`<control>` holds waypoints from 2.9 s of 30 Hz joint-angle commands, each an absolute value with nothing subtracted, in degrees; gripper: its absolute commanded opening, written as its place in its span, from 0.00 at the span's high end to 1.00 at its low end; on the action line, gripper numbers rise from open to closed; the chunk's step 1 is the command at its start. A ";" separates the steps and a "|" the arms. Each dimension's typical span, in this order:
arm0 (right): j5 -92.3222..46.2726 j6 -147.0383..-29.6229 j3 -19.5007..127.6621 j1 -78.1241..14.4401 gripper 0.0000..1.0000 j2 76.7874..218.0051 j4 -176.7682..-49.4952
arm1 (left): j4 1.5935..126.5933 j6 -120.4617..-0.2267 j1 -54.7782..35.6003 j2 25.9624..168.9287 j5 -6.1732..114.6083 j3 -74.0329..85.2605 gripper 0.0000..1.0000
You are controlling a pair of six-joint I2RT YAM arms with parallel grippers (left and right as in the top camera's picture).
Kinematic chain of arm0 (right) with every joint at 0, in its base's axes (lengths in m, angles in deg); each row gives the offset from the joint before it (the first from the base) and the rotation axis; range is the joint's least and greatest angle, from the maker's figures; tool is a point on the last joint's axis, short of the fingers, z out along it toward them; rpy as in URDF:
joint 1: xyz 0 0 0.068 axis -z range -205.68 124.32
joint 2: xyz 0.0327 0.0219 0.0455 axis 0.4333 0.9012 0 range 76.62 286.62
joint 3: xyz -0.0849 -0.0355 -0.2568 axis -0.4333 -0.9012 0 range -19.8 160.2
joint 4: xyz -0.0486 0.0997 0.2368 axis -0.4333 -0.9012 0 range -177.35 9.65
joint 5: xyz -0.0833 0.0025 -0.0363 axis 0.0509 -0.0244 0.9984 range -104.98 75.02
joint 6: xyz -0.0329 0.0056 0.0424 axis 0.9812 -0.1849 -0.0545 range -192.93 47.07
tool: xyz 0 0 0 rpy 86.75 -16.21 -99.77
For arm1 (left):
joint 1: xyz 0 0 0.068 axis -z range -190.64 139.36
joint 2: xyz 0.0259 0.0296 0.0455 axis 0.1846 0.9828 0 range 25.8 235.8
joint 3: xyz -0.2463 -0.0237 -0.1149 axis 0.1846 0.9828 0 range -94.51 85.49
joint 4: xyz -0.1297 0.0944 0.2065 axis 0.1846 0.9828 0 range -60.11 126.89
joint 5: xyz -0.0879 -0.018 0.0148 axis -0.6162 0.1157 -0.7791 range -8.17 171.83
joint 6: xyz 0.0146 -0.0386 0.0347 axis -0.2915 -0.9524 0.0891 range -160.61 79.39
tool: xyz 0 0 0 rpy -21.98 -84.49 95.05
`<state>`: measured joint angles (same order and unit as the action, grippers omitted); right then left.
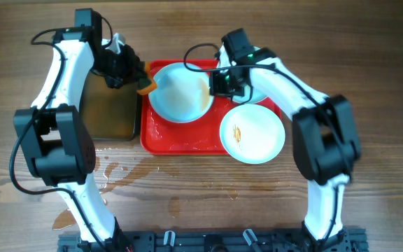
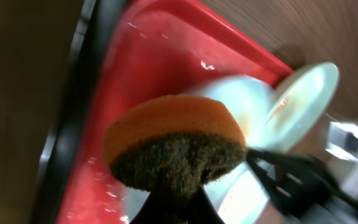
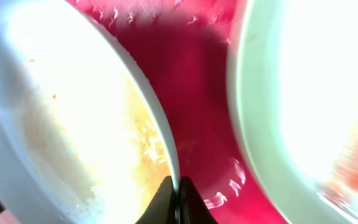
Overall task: Clean dirty plates on tray and stack at the side
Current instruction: 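Lift the scrubbed plate with the right gripper and carry it right, then set the plate down on the table right of the red tray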
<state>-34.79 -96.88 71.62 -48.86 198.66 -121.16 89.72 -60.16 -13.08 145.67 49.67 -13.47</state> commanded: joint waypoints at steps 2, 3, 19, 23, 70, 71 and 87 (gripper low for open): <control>-8.48 -97.14 71.91 -53.05 0.96 184.94 -126.87 | 89.70 -59.00 -14.15 143.79 53.89 -14.39 0.96; -0.72 -98.25 71.91 -55.48 0.96 182.58 -128.20 | 89.70 -59.02 -14.12 143.79 53.89 -14.39 0.96; 53.46 -96.48 71.66 -77.84 0.96 180.32 -137.23 | 90.79 -59.00 -9.93 143.82 54.00 -13.73 0.96; 63.80 -95.39 71.66 -80.94 0.96 180.32 -136.49 | 89.44 -59.02 -7.02 143.82 56.03 -13.73 0.96; -25.64 -95.39 34.77 -2.63 0.74 175.73 -108.22 | 85.83 -59.02 -4.38 143.82 59.64 -13.73 0.96; -28.65 -92.31 35.56 -2.63 0.71 175.73 -109.03 | 85.83 -59.00 -4.38 143.82 60.08 -13.73 0.96; -35.36 -83.46 34.25 -13.84 0.50 166.27 -128.14 | 85.81 -59.00 -4.35 143.82 60.08 -13.73 0.96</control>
